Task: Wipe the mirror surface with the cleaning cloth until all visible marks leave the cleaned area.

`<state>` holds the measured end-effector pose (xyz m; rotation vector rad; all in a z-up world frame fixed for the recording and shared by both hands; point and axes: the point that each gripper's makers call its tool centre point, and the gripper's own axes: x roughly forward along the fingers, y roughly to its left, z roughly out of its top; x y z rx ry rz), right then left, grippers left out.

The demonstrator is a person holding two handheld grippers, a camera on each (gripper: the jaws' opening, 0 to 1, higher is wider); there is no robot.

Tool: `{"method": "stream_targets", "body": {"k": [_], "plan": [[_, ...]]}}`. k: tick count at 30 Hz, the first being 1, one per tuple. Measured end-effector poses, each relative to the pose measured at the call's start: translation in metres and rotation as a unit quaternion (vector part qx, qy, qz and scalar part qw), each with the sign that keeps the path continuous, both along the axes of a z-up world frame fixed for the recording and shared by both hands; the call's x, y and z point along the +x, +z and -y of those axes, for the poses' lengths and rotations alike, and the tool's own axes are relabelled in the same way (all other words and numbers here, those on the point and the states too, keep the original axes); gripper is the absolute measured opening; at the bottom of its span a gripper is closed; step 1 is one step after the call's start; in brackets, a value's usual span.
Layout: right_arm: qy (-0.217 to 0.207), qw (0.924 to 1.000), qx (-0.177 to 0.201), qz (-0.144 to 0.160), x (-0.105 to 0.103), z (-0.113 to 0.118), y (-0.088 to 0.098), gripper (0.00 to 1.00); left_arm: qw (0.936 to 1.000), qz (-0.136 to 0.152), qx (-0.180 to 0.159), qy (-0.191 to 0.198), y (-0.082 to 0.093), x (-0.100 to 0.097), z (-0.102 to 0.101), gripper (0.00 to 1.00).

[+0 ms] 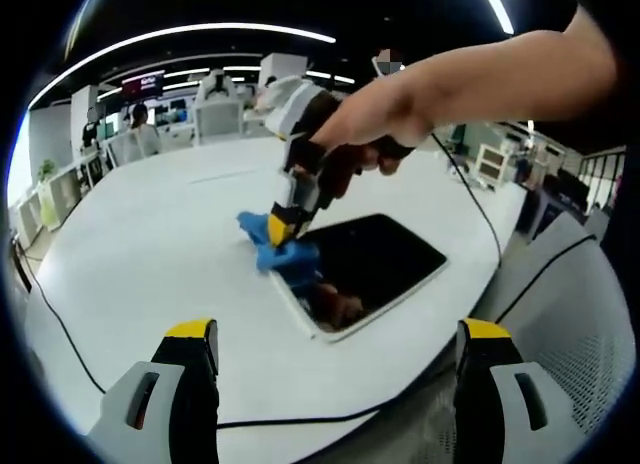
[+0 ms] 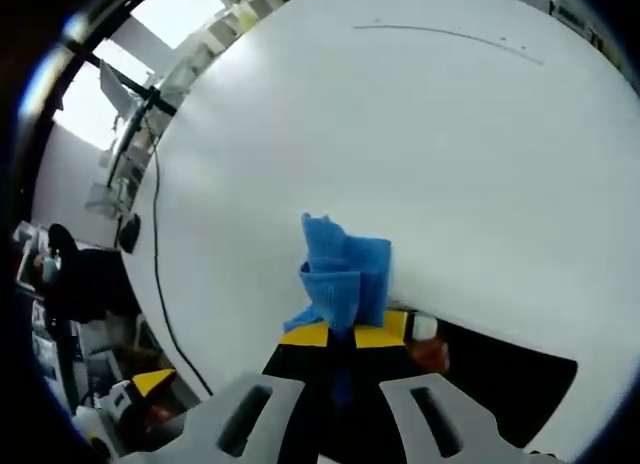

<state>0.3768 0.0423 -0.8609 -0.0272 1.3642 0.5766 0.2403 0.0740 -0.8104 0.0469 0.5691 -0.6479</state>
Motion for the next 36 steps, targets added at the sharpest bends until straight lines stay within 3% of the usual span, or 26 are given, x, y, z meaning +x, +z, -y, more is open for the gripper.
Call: {"method": "stream_targets", "body": {"k": [19,36], "plan": [[-0.009,0.9999,-0.013,0.001,0.009,0.032,-0.006,0.01,1.0,0.002,0.003,0.005,-0.001,0.001,-0.002,0.99],[-0.024,0.9995,-0.02,0.004,0.011,0.041,-0.008,0.01,0.9999,0.006,0.004,0.009,-0.001,0.002,-0.004,0.99]]}}
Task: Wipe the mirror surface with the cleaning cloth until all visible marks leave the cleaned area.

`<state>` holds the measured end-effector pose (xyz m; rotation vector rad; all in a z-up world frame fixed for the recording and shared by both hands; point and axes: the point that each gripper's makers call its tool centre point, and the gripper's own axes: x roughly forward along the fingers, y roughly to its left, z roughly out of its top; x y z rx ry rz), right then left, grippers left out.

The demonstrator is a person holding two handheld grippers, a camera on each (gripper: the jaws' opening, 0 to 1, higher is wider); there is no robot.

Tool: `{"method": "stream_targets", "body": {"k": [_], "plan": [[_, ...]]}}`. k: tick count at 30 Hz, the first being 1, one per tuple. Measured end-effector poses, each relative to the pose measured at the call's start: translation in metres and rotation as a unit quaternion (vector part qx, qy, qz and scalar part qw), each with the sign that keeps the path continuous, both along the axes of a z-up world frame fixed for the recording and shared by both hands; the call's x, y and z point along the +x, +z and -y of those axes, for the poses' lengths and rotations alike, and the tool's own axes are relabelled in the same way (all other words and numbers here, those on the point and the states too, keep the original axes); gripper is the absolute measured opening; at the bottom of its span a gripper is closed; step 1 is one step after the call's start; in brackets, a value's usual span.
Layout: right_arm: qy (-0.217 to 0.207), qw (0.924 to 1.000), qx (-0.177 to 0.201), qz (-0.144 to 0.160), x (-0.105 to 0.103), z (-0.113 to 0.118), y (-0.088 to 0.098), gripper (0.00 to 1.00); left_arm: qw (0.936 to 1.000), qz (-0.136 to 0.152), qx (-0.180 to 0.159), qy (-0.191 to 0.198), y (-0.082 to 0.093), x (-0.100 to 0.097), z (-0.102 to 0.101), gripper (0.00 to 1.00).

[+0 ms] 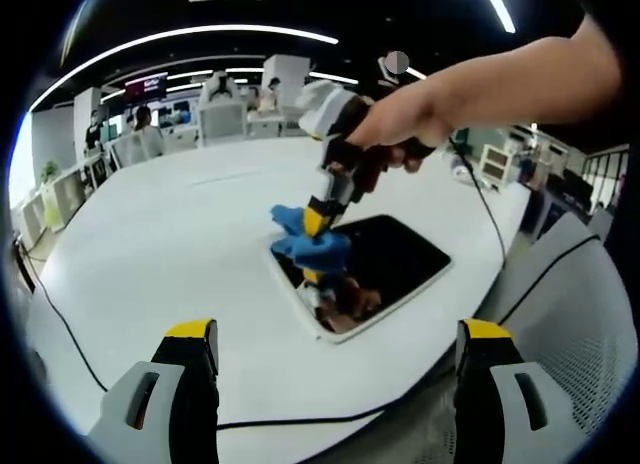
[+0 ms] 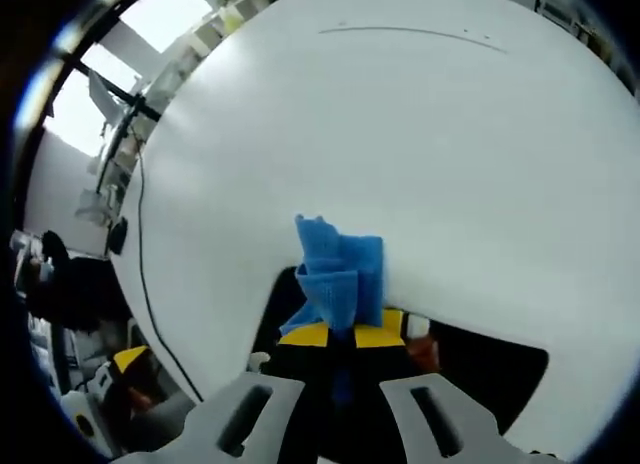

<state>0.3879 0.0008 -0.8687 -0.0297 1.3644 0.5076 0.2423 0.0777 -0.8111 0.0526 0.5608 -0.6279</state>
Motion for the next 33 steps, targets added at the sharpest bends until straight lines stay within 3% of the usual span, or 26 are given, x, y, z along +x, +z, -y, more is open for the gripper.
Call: {"method": "stream_targets", "body": {"k": [18,33], "plan": [[-0.014,0.9999,0.009,0.001,-0.024,0.001,-0.004,0.01,1.0,0.003,0.004,0.003,0.0,0.002,-0.001,0.99],[-0.021,0.9995,0.02,-0.015,-0.066,-0.003,-0.009,0.0,1.0,0.004,0.007,0.004,0.001,0.0,-0.002,0.99]]}}
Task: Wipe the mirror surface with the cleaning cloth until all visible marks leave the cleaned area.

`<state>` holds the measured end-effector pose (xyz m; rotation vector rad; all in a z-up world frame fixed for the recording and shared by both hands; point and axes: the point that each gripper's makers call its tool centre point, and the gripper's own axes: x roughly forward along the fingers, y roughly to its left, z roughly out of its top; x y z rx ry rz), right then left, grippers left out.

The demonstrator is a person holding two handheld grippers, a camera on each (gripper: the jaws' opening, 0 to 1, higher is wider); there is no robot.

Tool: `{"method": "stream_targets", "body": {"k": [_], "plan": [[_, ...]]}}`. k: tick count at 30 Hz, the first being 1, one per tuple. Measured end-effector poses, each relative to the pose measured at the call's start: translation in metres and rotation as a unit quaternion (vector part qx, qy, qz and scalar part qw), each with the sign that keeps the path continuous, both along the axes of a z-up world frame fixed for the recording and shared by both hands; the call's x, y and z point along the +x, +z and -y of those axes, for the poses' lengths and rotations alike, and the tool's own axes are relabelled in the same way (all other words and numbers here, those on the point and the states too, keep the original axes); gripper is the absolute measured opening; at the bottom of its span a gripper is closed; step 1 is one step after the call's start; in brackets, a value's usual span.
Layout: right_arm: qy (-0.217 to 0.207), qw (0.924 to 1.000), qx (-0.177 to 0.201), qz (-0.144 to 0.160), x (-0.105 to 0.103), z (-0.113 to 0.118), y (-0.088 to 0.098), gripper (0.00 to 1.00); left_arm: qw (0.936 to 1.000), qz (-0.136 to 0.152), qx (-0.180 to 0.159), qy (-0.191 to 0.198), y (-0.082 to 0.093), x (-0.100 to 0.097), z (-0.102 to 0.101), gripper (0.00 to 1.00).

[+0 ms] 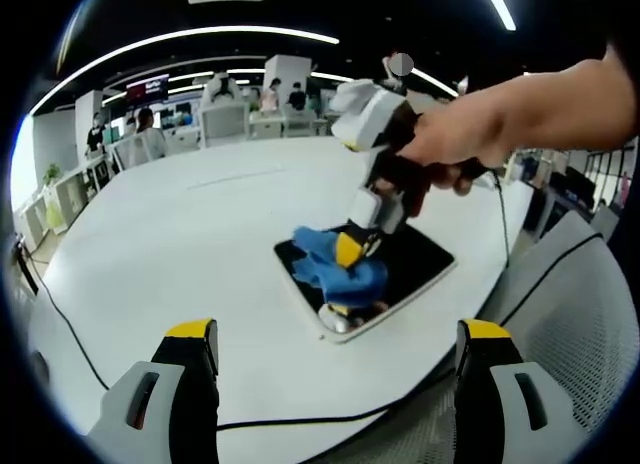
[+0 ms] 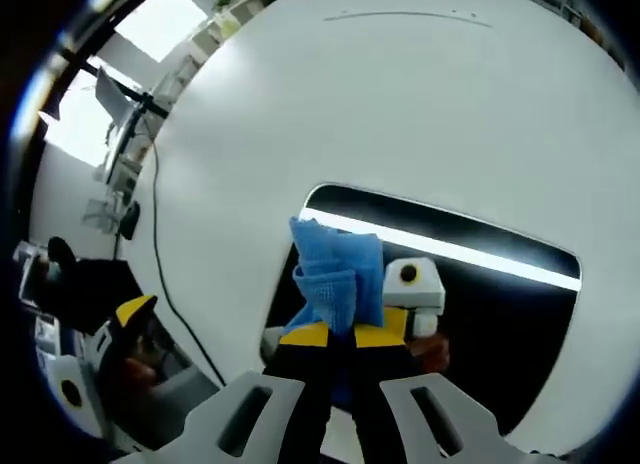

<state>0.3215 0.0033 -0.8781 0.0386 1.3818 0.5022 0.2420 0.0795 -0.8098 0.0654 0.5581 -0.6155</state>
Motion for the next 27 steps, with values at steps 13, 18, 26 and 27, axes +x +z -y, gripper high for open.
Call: {"method": "stream_targets", "body": {"k": [13,18,26,27], "plan": [[0.012,0.9999,0.007,-0.004,-0.036,-0.001,0.003,0.0,0.9999,-0.01,0.002,0.008,-0.004,-0.001,-0.003,0.99],[0.016,0.9998,0.015,-0.003,-0.05,0.0,0.004,0.0,0.9999,-0.011,0.004,0.006,-0.005,-0.001,-0.003,0.99],[0.017,0.9995,0.025,-0.007,-0.065,0.0,0.005,0.0,0.9999,-0.011,0.004,0.004,-0.005,0.0,-0.002,0.99],[0.019,0.9995,0.025,-0.008,-0.068,-0.001,0.006,0.0,0.9999,-0.011,0.005,0.004,-0.005,0.0,-0.001,0.99]]}}
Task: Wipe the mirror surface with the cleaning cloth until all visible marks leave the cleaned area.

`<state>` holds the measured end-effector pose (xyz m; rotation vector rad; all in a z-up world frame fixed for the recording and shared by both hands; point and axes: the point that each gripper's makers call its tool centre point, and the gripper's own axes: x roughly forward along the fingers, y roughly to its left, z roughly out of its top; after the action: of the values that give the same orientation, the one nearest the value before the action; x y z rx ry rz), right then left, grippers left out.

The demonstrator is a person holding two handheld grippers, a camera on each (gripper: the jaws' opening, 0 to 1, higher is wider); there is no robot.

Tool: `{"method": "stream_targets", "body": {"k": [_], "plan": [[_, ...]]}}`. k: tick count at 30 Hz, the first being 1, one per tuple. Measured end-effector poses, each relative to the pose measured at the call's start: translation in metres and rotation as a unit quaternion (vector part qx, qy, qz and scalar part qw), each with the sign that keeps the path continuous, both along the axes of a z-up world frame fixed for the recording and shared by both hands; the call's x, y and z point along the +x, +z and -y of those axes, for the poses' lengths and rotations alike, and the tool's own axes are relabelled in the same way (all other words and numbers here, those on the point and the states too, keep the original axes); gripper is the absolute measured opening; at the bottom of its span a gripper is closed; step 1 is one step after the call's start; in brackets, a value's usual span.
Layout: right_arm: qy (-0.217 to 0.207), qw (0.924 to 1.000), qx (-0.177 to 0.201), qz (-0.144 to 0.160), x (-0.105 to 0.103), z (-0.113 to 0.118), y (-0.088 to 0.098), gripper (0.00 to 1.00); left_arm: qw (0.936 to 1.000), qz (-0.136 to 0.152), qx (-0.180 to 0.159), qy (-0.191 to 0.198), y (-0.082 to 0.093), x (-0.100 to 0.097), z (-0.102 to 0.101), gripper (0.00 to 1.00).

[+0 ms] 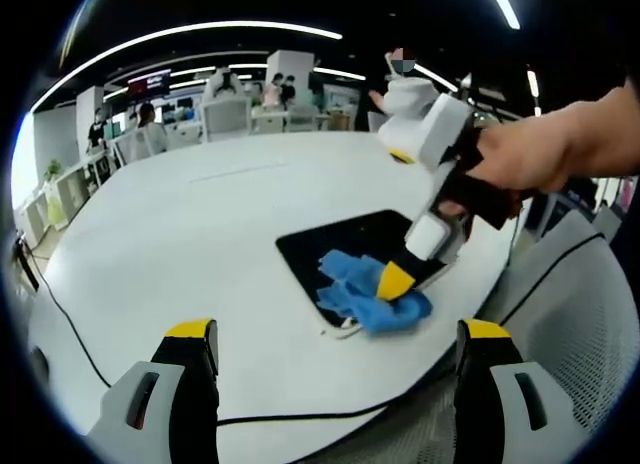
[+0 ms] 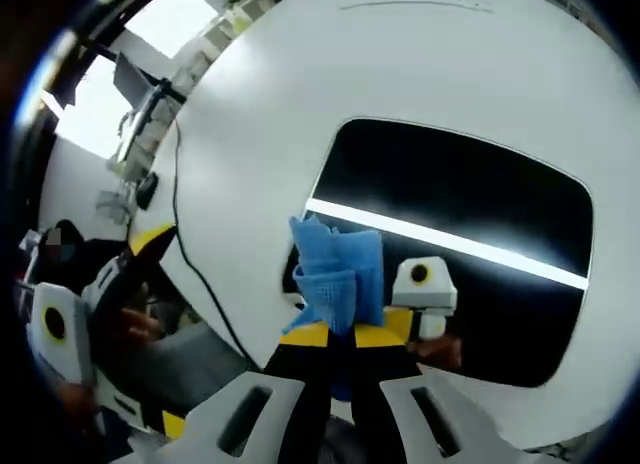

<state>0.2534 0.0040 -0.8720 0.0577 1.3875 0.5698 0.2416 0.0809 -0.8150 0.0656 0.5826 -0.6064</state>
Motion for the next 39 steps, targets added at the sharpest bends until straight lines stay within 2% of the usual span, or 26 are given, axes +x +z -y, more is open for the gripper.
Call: {"method": "stream_targets", "body": {"k": [3,10,13,23,39], "plan": [[0.006,1.0,0.003,-0.001,-0.006,-0.002,0.0,0.0,1.0,0.001,-0.001,0.0,0.001,0.0,0.001,0.99],[0.001,0.9999,0.01,-0.007,0.001,0.0,0.001,0.01,1.0,0.001,0.0,0.0,0.001,0.0,0.0,0.99],[-0.005,0.9999,0.014,0.001,0.009,0.002,0.007,0.01,1.0,0.001,0.001,0.001,0.001,0.001,0.0,0.99],[0.005,0.9999,0.012,-0.005,0.005,0.002,0.001,0.01,1.0,0.002,0.001,0.005,0.001,0.001,-0.002,0.99],[-0.019,0.9997,0.012,-0.006,0.012,0.038,-0.001,0.01,1.0,0.0,0.003,0.004,-0.001,0.0,-0.003,0.99]]}}
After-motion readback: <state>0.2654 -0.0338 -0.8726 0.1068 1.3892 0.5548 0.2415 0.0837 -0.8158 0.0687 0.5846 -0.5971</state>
